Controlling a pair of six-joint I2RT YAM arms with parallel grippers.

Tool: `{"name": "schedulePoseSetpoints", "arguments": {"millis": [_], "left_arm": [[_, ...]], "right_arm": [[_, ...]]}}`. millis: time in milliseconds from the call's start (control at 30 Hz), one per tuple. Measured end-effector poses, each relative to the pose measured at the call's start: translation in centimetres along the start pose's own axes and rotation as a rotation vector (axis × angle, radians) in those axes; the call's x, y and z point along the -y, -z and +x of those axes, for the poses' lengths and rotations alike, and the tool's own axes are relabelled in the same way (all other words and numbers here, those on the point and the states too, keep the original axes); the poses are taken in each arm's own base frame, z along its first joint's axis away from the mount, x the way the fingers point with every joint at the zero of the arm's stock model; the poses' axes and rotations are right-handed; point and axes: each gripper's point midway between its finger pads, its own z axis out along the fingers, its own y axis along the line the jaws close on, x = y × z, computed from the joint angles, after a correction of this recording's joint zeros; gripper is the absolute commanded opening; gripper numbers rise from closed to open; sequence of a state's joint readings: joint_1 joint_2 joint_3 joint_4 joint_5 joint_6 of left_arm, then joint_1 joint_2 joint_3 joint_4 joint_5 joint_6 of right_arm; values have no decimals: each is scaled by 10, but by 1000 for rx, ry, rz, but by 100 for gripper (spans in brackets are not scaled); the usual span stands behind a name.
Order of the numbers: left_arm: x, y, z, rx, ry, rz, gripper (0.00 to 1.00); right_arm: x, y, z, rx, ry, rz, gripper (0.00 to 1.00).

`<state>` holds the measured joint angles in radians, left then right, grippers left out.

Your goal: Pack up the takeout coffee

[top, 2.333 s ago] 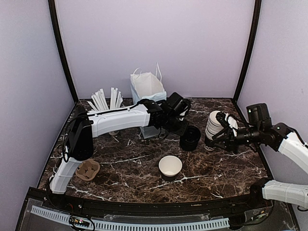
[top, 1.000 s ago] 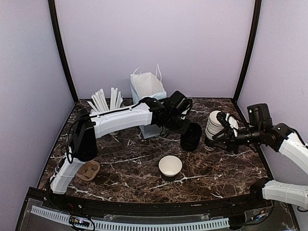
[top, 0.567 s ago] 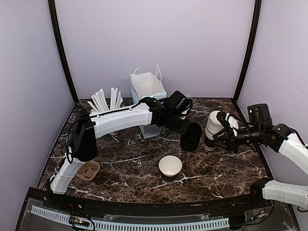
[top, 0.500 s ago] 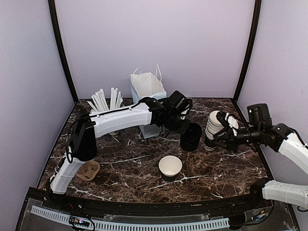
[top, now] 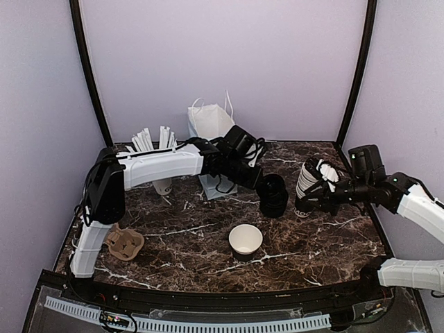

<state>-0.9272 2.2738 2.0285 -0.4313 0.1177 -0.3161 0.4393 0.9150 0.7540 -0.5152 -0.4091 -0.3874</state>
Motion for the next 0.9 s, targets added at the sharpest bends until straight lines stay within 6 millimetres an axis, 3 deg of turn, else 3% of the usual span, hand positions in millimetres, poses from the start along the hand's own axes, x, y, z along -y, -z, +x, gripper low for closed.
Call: {"name": "schedulePoseSetpoints", "arguments": {"millis": [233, 400, 533, 633, 900], "left_arm": [[12, 6, -7, 40, -13, 65, 17], [15, 2, -8, 59, -32, 95, 4], [12, -1, -5, 58, -37, 98, 14], [12, -1, -6, 63, -45, 96, 14], [12, 0, -9, 73, -53, 103, 0]], "right_arm": [[1, -1, 1, -6, -1, 2, 29], [1, -2, 2, -10, -3, -1, 29], [0, -2, 2, -10, -2, -2, 29], [-1, -3, 1, -9, -1, -5, 29], [-1, -3, 1, -9, -2, -11, 29]]}}
